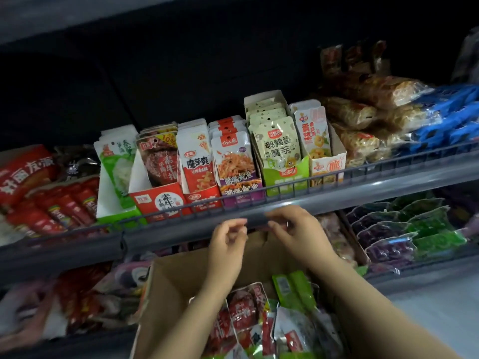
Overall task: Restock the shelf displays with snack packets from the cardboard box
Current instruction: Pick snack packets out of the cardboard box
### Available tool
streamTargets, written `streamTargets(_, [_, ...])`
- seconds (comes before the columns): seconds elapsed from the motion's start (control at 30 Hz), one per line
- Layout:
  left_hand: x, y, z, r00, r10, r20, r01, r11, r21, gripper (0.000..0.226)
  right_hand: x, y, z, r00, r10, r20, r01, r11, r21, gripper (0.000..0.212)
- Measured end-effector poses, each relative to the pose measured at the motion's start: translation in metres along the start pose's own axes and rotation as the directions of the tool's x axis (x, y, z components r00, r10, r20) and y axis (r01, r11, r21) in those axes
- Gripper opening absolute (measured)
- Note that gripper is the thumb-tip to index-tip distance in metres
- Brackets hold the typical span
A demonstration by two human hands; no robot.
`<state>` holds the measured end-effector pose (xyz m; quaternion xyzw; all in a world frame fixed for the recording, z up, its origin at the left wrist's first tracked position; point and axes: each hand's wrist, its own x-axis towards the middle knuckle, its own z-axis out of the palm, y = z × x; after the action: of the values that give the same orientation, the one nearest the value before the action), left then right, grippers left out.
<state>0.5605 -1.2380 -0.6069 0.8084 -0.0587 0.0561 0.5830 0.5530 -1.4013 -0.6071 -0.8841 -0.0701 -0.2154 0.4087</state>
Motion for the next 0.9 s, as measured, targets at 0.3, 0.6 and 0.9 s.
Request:
streamTargets(0.3, [-0.03, -0.096, -0.005, 0.924, -0.333, 0.189, 0.285, 0.928, 0.24, 0.016, -0.031, 0.024, 0.057, 0.653, 0.269, 0.708, -0.199, 0.963, -0.183, 0.021])
streamTargets(0.6, [-0.044, -0.164, -0.013, 0.895, -0.41, 0.178, 0.213, 0.741, 0.638, 0.033, -0.065, 0.062, 0.101, 0.447, 0.447, 0.775, -0.253, 0.894, -0.37, 0.041])
streamTargets(0.9, [-0.049, -0.184, -0.013, 0.808, -0.483, 0.337, 0.065, 0.642, 0.764, 0.061, -0.082, 0.072, 0.133, 0.445, 0.567, 0.693, -0.548, 0.784, -0.29, 0.043])
